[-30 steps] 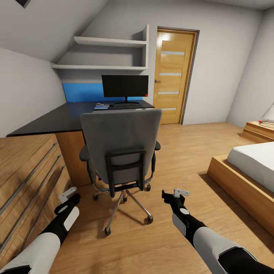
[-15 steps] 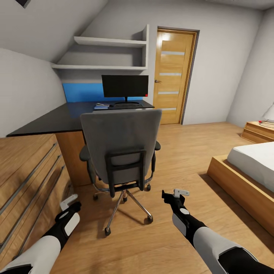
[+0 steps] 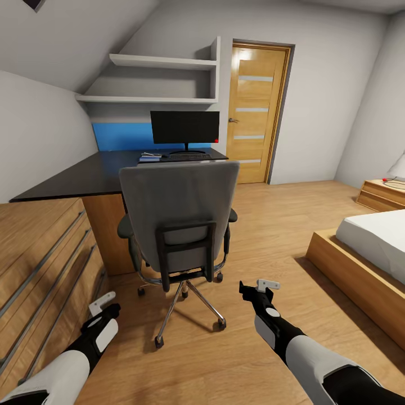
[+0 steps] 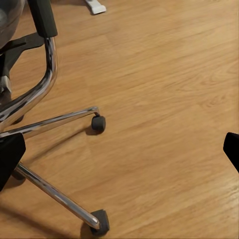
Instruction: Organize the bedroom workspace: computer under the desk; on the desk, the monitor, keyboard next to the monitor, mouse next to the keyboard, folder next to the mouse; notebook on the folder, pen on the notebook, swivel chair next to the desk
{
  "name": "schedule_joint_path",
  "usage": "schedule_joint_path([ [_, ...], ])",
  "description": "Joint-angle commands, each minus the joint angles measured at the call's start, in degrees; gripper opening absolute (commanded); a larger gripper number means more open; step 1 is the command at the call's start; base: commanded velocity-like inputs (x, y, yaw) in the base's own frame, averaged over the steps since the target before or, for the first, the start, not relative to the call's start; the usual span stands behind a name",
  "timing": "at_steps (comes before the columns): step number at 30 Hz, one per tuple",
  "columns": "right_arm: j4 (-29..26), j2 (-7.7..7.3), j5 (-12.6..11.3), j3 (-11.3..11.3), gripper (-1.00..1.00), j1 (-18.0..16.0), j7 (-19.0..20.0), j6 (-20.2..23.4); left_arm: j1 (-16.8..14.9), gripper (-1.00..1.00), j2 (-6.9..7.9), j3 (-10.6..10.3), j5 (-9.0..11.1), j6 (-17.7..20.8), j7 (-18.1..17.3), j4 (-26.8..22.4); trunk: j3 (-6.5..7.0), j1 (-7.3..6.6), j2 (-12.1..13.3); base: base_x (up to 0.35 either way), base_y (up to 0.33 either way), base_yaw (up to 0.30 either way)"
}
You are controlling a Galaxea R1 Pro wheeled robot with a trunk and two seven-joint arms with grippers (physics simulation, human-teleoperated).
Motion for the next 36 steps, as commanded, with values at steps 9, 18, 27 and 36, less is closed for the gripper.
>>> schedule_joint_path([
  [9,-0.03,0.01,-0.34,0.51,1.00,-0.04,-0.48,-0.32,-0.03,1.00,-0.07,-0.15,0.30,-0.32,0.03,0.03,-0.05,-0.01,-0.02,0.000,0.000,0.000],
  [18,-0.04,0.33,-0.35,0.65,1.00,-0.04,-0.70,-1.11,-0.03,1.00,-0.15,-0.28,0.26,-0.32,-0.04,0.05,-0.05,-0.01,-0.02,0.000,0.000,0.013],
  [27,-0.04,0.38,-0.36,0.64,1.00,-0.04,-0.77,-2.28,-0.03,1.00,-0.58,-2.87,-0.61,-0.27,0.02,0.14,-0.05,-0.01,-0.02,0.111,-0.106,0.207],
  [36,-0.04,0.35,-0.33,0.60,1.00,-0.04,-0.77,-2.39,-0.03,1.00,-0.90,-3.80,-0.83,-0.30,0.06,0.15,-0.05,-0.01,-0.02,0.134,-0.111,0.219],
])
